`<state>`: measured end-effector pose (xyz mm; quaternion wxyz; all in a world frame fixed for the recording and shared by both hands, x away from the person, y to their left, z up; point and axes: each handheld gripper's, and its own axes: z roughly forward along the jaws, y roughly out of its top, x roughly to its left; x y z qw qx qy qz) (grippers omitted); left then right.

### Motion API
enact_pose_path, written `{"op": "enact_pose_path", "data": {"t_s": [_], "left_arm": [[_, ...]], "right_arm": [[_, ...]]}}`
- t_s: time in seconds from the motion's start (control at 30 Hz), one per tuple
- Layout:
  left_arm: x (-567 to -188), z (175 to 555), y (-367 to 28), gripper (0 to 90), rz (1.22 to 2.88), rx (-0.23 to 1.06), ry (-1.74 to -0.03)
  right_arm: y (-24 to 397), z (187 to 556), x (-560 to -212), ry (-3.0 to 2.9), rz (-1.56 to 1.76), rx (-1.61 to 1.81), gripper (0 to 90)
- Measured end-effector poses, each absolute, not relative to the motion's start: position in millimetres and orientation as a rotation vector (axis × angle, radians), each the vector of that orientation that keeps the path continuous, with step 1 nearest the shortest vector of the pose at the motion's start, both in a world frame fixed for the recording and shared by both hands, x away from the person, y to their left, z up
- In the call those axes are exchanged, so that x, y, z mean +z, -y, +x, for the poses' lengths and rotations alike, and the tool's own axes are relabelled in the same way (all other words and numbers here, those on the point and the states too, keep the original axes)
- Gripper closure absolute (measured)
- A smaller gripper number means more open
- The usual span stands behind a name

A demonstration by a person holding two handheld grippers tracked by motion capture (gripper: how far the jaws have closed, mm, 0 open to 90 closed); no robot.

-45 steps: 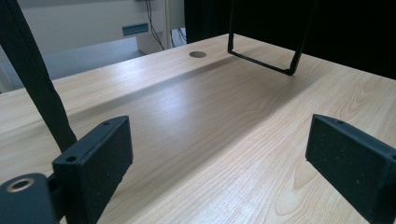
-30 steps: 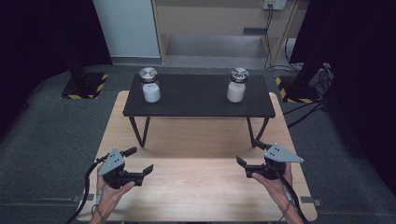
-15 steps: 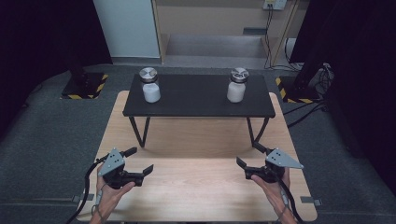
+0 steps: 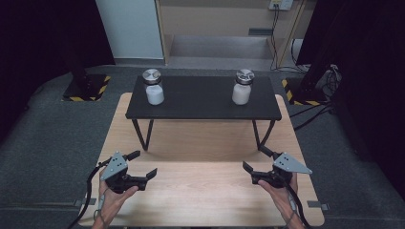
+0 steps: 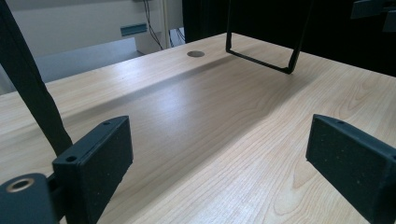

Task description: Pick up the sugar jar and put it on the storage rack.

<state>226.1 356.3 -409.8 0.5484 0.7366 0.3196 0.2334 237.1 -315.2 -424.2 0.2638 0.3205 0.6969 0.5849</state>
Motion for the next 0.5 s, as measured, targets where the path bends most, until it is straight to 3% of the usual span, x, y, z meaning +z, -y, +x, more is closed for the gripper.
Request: {"op": "enact_pose_path", "data": {"t_s": [0.5], "left_arm": [[-409.8, 226.1, -356.3, 6.2, 1.744, 0.551, -0.756]], "right_arm": [[316.6, 236.3, -424.9, -1.882, 0.862, 1.588, 9.8]]}}
